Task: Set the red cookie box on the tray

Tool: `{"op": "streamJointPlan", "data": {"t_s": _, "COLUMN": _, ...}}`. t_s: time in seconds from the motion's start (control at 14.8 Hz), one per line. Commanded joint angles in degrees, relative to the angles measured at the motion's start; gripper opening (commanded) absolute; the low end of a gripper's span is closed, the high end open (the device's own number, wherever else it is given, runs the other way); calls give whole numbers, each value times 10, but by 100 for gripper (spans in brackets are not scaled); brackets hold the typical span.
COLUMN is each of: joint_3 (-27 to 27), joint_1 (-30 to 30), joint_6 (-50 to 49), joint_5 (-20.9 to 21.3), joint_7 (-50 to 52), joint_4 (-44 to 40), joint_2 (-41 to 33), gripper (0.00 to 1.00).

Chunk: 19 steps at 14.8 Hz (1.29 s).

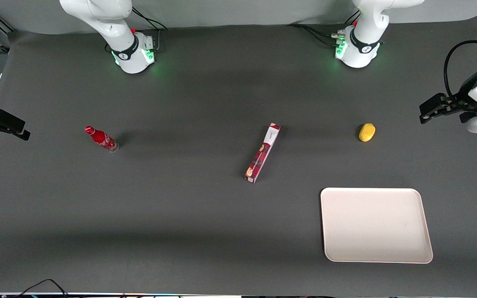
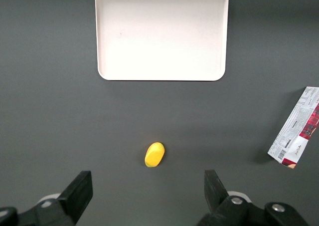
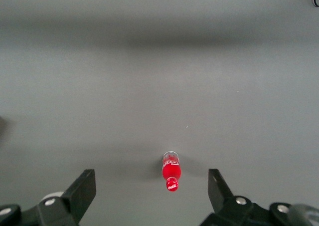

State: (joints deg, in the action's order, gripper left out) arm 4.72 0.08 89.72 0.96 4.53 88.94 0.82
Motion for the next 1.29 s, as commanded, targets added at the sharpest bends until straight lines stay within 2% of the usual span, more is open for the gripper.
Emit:
{"op": "streamJointPlan", "data": {"t_s": 0.0, "joint_3": -4, "joint_1": -1, "joint_6": -19, "joint_5": 6, "joint_7": -11, "joint_4": -9, "joint_2": 0, "gripper": 100}}
{"op": "streamJointPlan", "data": {"t_s": 1.22, "joint_3": -16, "joint_1": -2, "joint_6": -21, "joint_5": 1, "joint_7": -11, "joint_4": -15, "joint_2": 4, "gripper": 100}}
